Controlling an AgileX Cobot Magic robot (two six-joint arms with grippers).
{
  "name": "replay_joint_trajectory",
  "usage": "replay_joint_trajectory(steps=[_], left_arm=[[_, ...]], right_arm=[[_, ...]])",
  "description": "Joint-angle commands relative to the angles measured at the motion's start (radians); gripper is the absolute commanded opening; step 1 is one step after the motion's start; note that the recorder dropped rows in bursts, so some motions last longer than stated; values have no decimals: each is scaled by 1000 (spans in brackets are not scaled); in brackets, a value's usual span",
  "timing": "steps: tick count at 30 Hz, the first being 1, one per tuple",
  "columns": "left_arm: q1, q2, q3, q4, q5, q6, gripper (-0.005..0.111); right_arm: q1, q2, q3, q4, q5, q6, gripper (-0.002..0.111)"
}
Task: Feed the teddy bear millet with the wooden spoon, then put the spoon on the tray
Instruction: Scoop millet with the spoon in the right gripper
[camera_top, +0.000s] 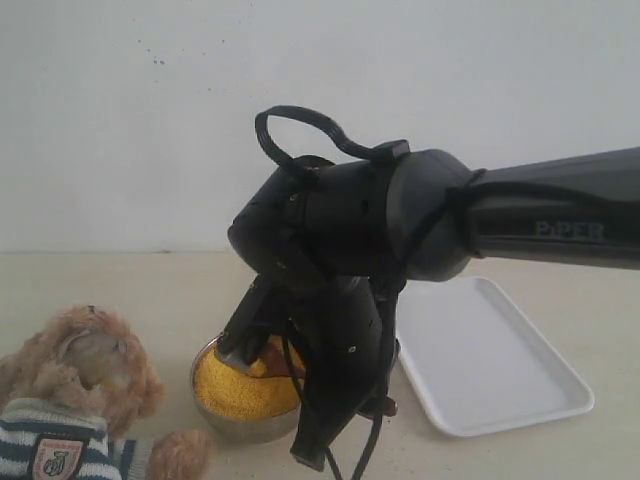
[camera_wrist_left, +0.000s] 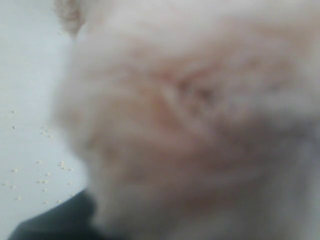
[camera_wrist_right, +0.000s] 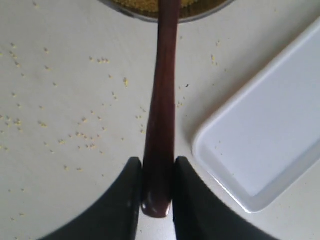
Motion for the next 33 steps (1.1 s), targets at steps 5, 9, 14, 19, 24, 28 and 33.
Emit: replay_joint_trajectory(steps=[5,9,14,19,24,28,33], left_arm=[[2,-7,1,-22,23,8,4],[2,-7,1,-22,23,8,4],[2,-7,1,-22,23,8,4],[2,-7,1,-22,23,8,4],[2,-7,1,-22,23,8,4],[2,-7,1,-22,23,8,4],[2,-7,1,-22,23,8,4]], right_arm=[[-101,-43,-5,259,5,-119,3],[-134,-87,-5,341,5,-175,3],[-176,-118,3,402,5,-198,3],[-178,-137,9,353,5,-221,3],[-178,-137,9,402,5,-238,3],[-178,-137,9,379,5,-219,3],[-187,-137,9,321,5,-190,3]])
